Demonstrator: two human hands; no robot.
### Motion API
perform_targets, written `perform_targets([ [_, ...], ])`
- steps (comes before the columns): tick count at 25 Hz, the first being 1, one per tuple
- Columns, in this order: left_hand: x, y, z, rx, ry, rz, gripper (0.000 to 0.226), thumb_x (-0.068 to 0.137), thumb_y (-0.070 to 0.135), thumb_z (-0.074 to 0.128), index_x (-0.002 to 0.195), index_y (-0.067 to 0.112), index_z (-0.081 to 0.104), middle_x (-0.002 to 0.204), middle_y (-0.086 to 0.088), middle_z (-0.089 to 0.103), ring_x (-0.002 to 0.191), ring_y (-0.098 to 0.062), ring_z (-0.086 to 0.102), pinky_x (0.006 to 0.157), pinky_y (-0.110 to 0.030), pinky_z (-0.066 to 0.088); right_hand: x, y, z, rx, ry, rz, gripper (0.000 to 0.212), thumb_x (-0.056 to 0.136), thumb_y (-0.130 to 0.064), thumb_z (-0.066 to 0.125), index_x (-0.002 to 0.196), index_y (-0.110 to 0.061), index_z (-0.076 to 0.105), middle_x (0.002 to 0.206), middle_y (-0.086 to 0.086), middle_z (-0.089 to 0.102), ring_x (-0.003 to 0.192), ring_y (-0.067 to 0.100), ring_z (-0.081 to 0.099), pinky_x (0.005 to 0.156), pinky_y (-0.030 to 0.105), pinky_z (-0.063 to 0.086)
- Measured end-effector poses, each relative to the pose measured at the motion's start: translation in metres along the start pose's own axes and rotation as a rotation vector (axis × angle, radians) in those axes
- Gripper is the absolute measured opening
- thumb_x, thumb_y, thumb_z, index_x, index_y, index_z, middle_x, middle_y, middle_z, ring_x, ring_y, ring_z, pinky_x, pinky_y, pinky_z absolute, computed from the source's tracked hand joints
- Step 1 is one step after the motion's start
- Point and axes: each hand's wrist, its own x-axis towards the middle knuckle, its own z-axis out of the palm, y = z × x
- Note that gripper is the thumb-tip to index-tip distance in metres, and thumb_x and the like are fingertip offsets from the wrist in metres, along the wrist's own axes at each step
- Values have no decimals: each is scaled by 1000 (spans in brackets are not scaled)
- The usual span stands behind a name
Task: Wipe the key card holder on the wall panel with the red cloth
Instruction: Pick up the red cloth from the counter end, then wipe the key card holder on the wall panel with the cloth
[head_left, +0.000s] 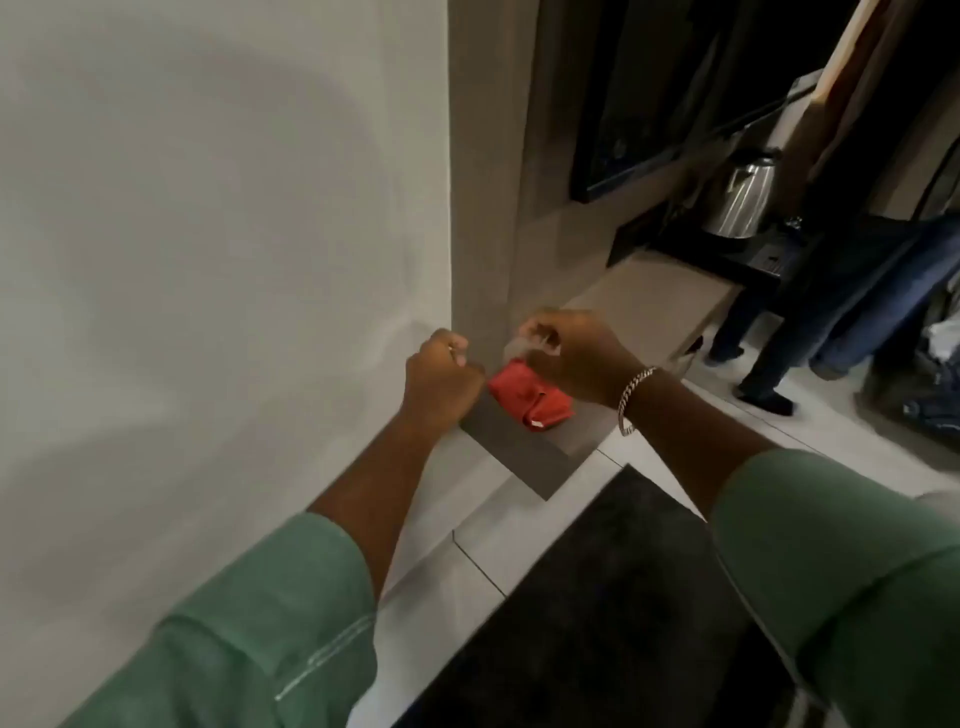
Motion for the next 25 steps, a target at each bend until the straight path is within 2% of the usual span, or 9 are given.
perform_targets([
  [2, 20, -22, 38, -85, -63, -209, 43, 79, 21, 65, 120, 10, 61, 108, -6, 68, 107, -29, 64, 90, -32, 53, 11, 36, 24, -42, -45, 57, 23, 85, -8, 63, 108, -6, 68, 108, 18, 72, 100, 36, 66, 91, 41, 54],
  [4, 31, -43, 73, -181, -165, -376, 56, 78, 32, 68, 127, 7, 58, 121, -14, 65, 113, -34, 61, 96, -46, 56, 14, 68, 52, -103, -152, 101, 34, 85, -9, 63, 118, -8, 66, 122, 18, 67, 113, 36, 62, 99, 38, 49],
  [8, 52, -64, 122, -448, -165, -604, 56, 88, 32, 69, 134, 6, 51, 122, -16, 63, 104, -34, 63, 76, -42, 58, 20, 103, 92, 37, -131, 75, 51, 81, -11, 73, 130, -17, 62, 137, 16, 61, 123, 34, 57, 104, 27, 40],
  [10, 60, -71, 136, -537, -122, -678, 61, 86, 32, 72, 135, 4, 48, 123, -20, 63, 95, -36, 66, 76, -44, 59, 19, 113, 109, 29, -172, 56, 51, 82, -11, 73, 131, -19, 62, 140, 14, 60, 124, 36, 58, 110, 33, 45],
  [13, 67, -74, 149, -507, 15, -669, 64, 82, 26, 78, 133, -1, 52, 124, -22, 64, 97, -38, 69, 69, -43, 62, 17, 121, 118, 11, -170, 75, 53, 87, -15, 70, 138, -18, 55, 149, 13, 50, 134, 39, 48, 114, 48, 43],
  [16, 66, -74, 149, -484, 90, -594, 50, 79, 18, 79, 121, -1, 61, 120, -23, 67, 100, -38, 67, 85, -48, 61, 8, 118, 118, -5, -192, 84, 54, 91, -21, 68, 142, -18, 51, 153, 11, 45, 141, 37, 40, 119, 47, 38],
  [19, 57, -68, 127, -461, 42, -492, 29, 82, 13, 72, 109, 7, 63, 111, -14, 69, 88, -26, 65, 84, -44, 60, -2, 103, 113, 72, -148, 49, 38, 92, -21, 65, 129, -16, 61, 135, 11, 61, 124, 33, 56, 106, 38, 44],
  [22, 40, -56, 81, -489, -16, -394, 22, 87, 8, 62, 108, 13, 57, 102, -12, 68, 88, -28, 67, 82, -53, 61, -5, 62, 110, 50, 33, -28, 27, 96, -26, 59, 121, -15, 61, 127, 11, 63, 116, 31, 56, 103, 48, 48],
  [25, 13, -44, 10, -578, -31, -314, 29, 87, 0, 52, 110, 15, 62, 96, -19, 72, 76, -31, 68, 57, -42, 59, -6, -1, 106, -22, 159, -223, 43, 101, -37, 48, 138, -15, 49, 152, 16, 44, 138, 36, 43, 116, 49, 37],
])
